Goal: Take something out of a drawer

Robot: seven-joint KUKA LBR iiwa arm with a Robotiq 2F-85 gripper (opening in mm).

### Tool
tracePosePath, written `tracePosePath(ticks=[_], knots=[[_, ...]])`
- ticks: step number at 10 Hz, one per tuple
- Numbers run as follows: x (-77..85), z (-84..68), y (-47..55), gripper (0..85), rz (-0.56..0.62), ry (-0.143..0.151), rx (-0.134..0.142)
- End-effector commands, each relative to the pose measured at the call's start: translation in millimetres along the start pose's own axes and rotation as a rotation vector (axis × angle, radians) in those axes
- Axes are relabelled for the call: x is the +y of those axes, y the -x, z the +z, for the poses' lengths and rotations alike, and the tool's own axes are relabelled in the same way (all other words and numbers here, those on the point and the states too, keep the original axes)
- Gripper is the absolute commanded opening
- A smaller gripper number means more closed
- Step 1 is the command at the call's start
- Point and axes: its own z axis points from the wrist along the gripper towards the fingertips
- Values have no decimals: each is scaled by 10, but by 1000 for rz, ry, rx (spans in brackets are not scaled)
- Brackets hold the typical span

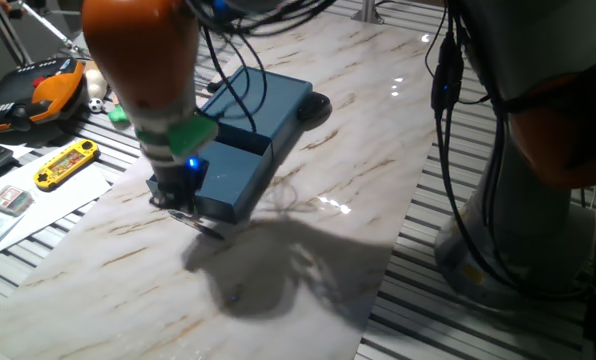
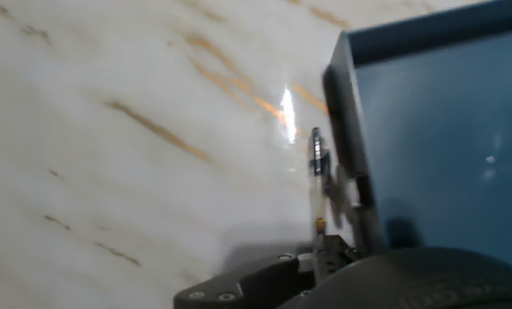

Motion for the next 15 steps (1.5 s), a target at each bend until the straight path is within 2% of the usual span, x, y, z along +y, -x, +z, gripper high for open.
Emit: tracePosePath(ticks=[1,2,4,7,8,10,11,15], knots=[[-50,-60,24,0,-5,-3,5],[-166,-202,58,0,-9,7,10],[-391,-389,137,0,-37,-2,28],[-667,-492,252,0,-77,-29,36],[-722,-529,250,0,-80,-30,34],[-841,-633,215,0,-88,-10,35],[-848,-656,195,0,-88,-3,42],[-949,-748,146,0,-100,-11,49]])
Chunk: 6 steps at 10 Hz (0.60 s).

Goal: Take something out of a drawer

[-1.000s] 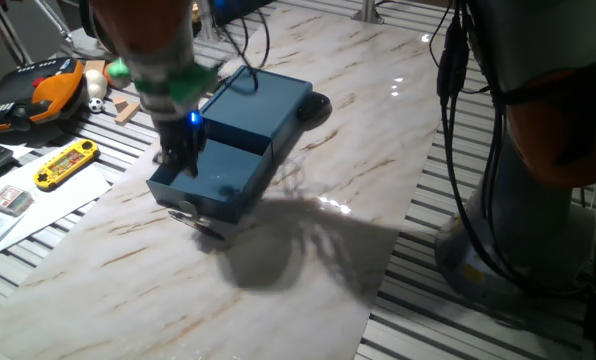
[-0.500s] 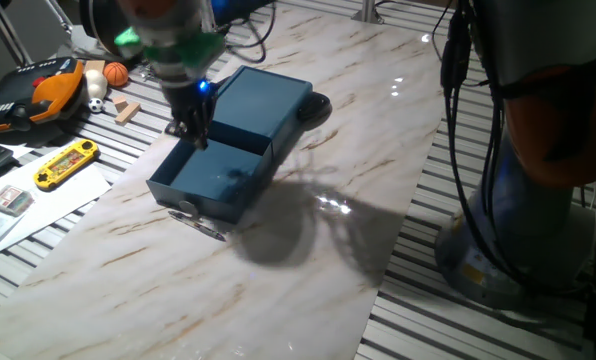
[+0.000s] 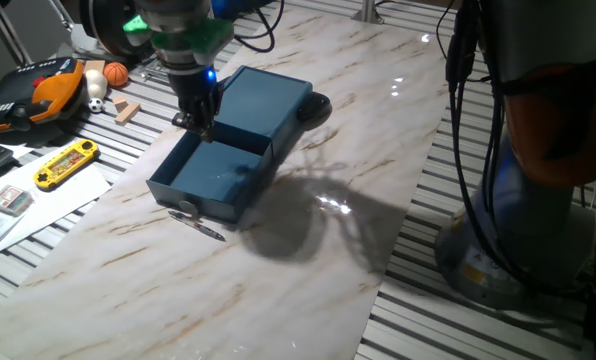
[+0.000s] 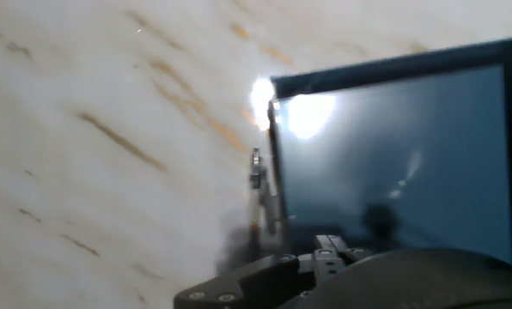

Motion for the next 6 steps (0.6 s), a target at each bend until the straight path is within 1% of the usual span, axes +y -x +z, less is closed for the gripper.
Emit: tracePosePath(ticks=[1,3,6], knots=[[0,-5,-6,0,1,-9,0],[-10,-22,-28,0,-1,-20,9],[-34,-51,-64,0,-13,-29,7]])
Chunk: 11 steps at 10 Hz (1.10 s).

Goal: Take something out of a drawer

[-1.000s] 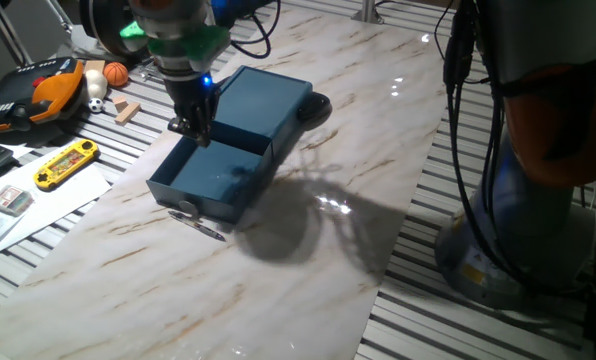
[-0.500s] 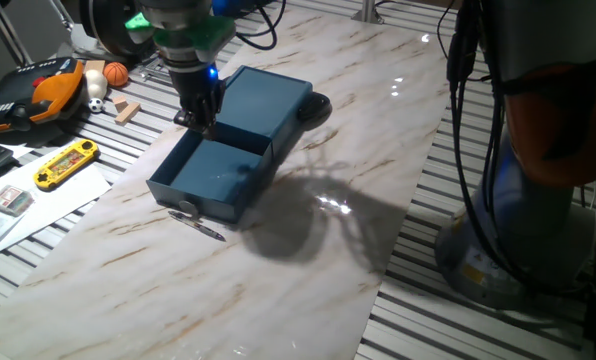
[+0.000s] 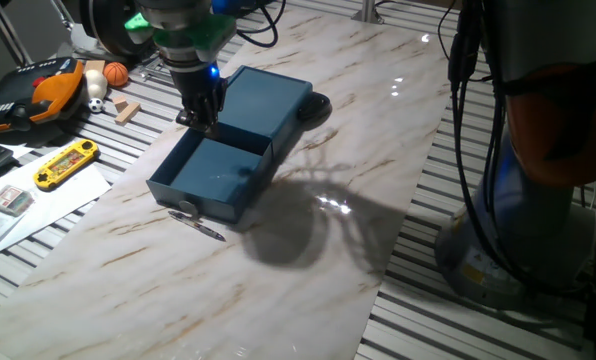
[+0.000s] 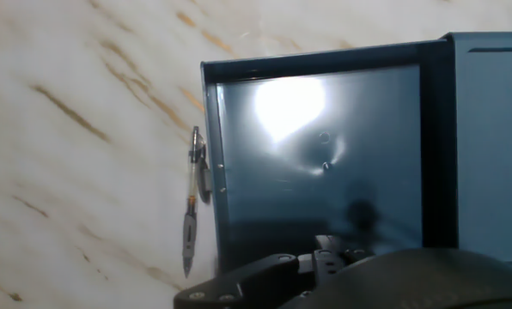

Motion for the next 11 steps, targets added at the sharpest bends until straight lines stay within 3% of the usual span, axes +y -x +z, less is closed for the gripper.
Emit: tracePosePath(ticks=[1,4,5,11], knots=[[-15,2,0,0,-5,2,0],[-44,-6,-20,0,-10,3,-6],[-44,-16,-35,0,-3,18,-7],[-59,-14,-41,0,-2,9,-8]])
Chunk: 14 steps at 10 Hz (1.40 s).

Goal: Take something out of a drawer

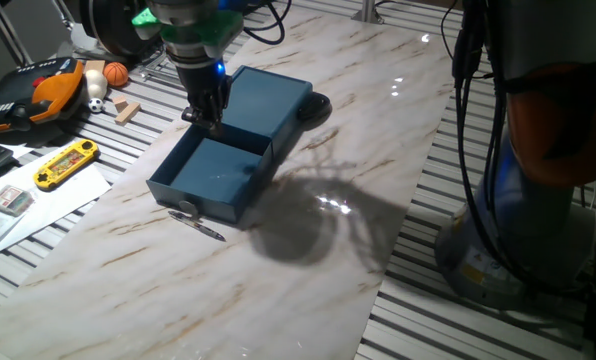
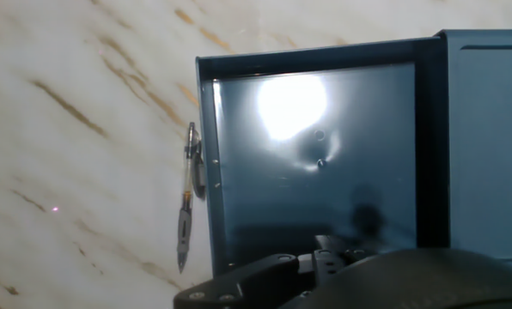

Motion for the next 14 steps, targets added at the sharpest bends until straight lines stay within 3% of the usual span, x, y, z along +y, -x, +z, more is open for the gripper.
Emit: tracePosePath(ticks=[1,5,6,7,8,10,11,12,13,14], knots=[[-1,0,0,0,0,-2,0],[-1,0,0,0,37,-33,-55],[-1,0,0,0,56,-54,-40],[-1,0,0,0,54,-55,-14],[-1,0,0,0,55,-29,-1],[-1,0,0,0,74,-9,-11],[-1,0,0,0,85,-6,14],[-1,0,0,0,86,-4,55],[1,-38,-19,0,82,-10,74],[-17,-108,-55,0,63,-19,68]])
